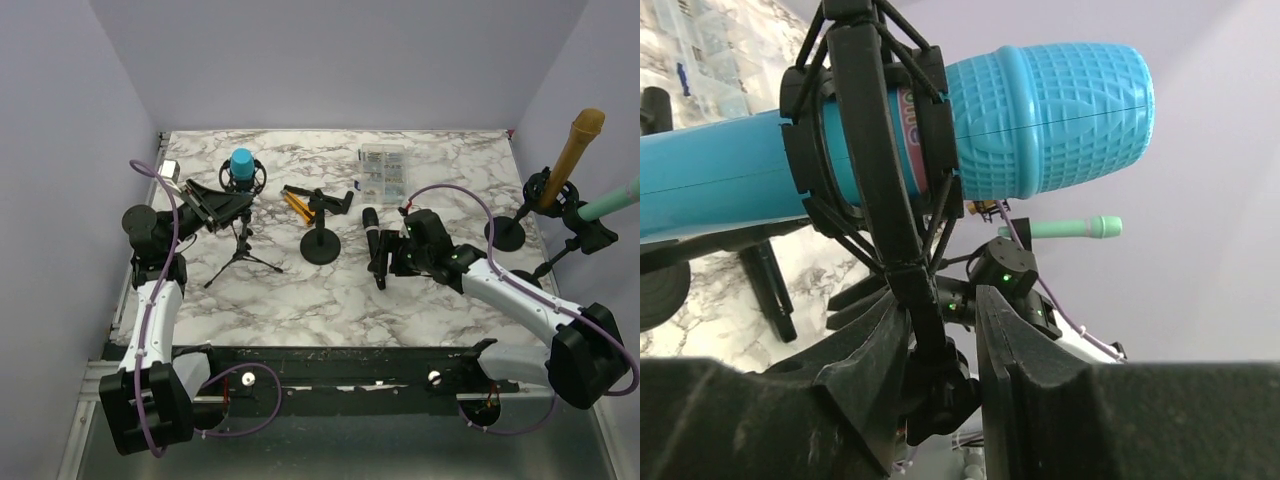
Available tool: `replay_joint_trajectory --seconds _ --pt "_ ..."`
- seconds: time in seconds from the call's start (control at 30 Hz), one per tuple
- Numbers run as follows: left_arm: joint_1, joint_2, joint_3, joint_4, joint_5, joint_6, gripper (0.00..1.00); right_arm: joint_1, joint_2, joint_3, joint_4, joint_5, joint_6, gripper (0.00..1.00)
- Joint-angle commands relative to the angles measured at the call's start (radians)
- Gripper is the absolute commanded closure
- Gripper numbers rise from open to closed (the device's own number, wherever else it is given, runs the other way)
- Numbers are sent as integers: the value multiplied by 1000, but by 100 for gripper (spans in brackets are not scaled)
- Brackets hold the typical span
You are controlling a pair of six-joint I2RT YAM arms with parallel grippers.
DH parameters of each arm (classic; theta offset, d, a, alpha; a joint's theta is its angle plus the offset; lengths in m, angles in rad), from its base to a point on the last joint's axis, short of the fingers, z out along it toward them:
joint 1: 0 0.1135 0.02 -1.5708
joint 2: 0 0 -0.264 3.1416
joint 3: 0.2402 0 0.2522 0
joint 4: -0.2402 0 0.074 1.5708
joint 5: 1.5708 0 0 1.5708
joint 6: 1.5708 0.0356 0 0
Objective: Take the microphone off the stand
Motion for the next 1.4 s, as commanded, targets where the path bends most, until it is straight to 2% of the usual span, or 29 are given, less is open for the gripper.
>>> replay_joint_trajectory --seconds 0.0,0.43,0.7,0.8,0.9,1.0,1.1,1.27,1.37 --pt "-8 -14 -80 209 72 -164 67 -3 13 13 4 -25 10 34" --pt "-13 -104 -39 221 48 -273 66 -3 24 25 -8 -22 13 34" --pt "-34 -126 -136 68 15 -124 66 -3 13 20 -14 -22 13 34" --pt "-50 -131 -142 -52 11 -38 64 -3 1 7 -7 -15 17 34" --pt "-57 -145 -155 -115 13 3 53 -4 -4 1 -6 -9 15 34" --pt "-57 -181 -152 -183 4 44 32 -3 -7 4 -18 1 7 34" --pt "-56 -222 -97 -347 -26 161 16 -4 -17 29 -36 14 -5 34" --pt "-58 -246 74 -720 -134 451 2 -2 -28 109 -72 27 -38 34" --pt "-56 -259 150 -875 -234 572 1 -2 -22 180 -91 31 -56 33"
